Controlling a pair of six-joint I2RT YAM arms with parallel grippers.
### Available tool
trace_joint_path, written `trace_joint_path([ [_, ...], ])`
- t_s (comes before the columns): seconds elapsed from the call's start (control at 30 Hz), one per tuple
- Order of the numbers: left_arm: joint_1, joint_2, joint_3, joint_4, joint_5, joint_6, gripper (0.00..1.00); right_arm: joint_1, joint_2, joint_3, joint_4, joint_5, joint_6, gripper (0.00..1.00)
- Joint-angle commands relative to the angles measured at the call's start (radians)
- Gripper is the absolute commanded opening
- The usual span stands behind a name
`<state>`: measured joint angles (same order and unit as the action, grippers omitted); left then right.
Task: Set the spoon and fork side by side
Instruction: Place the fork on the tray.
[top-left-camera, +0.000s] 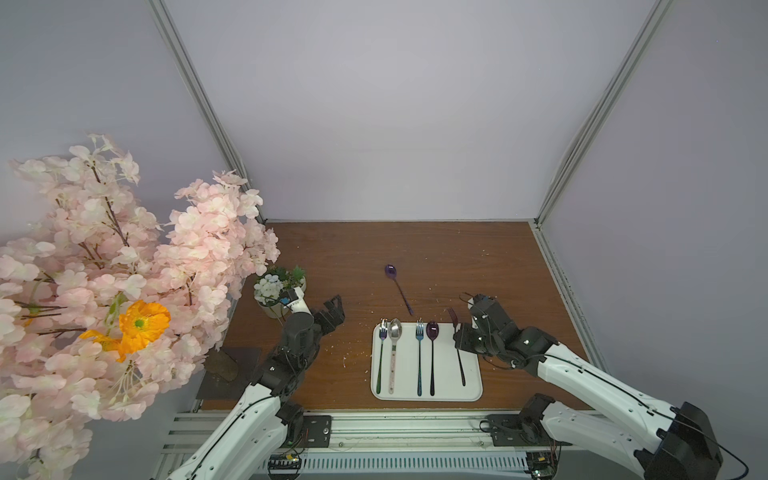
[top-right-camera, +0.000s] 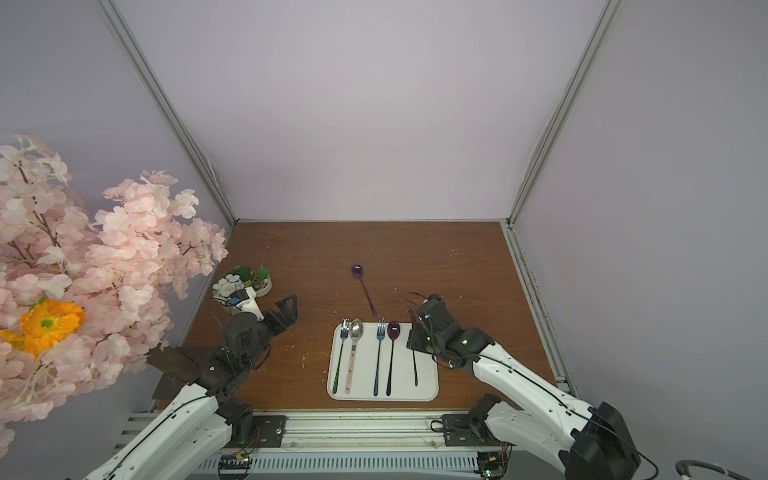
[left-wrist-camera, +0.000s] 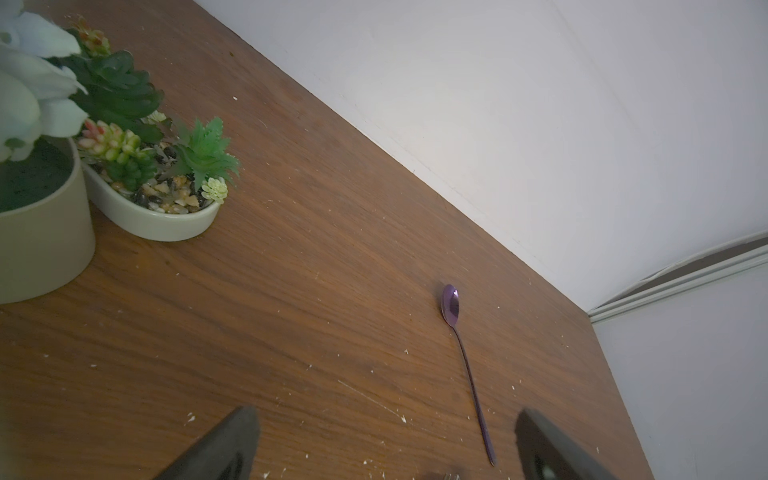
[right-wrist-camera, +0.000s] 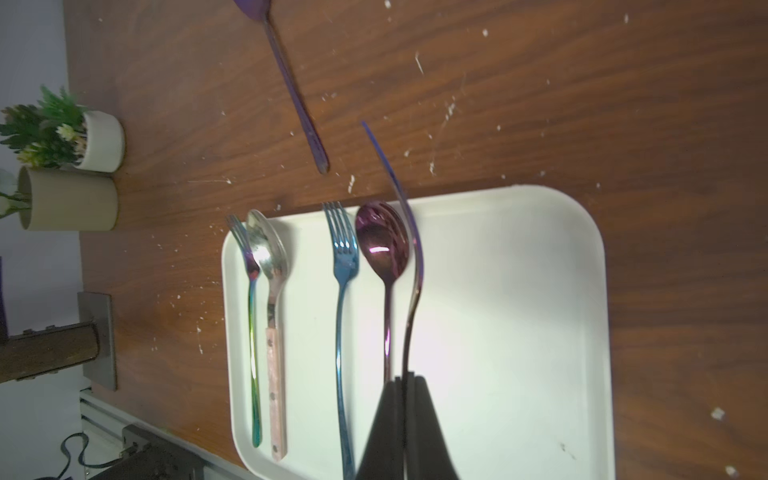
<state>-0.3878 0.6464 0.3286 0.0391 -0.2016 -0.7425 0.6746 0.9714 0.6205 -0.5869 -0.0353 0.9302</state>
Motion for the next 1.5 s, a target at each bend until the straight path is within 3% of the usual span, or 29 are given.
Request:
trace_joint_path([
  [0.0,0.007,0.007,-0.010,0.025,0.013,0.002,0.99,0.006,-0.014,-0.035,0.031,-0.010,0.075,0.00],
  [0.37,0.007,0.003,-0.008,0.016,0.010,0.005,0.99,0.011,0.035,-0.181,0.273,-0.079,0.143,0.00],
  [0.77,0.007,-0.020,-0.016,0.004,-0.003,0.004,0.99,0.010,0.067,-0.275,0.412,-0.097,0.196,0.00],
  [1.03,0.007,-0.010,-0.010,0.005,0.002,0.005,0.99,0.008,0.076,-0.277,0.362,-0.065,0.189,0.00],
  [1.33,0.007,-0.008,-0.011,0.007,0.002,0.005,0.99,0.005,0.088,-0.247,0.301,-0.037,0.154,0.18],
  [1.47,0.007,-0.008,-0.010,0.007,0.001,0.005,0.99,0.004,0.095,-0.237,0.285,-0.030,0.142,0.20],
])
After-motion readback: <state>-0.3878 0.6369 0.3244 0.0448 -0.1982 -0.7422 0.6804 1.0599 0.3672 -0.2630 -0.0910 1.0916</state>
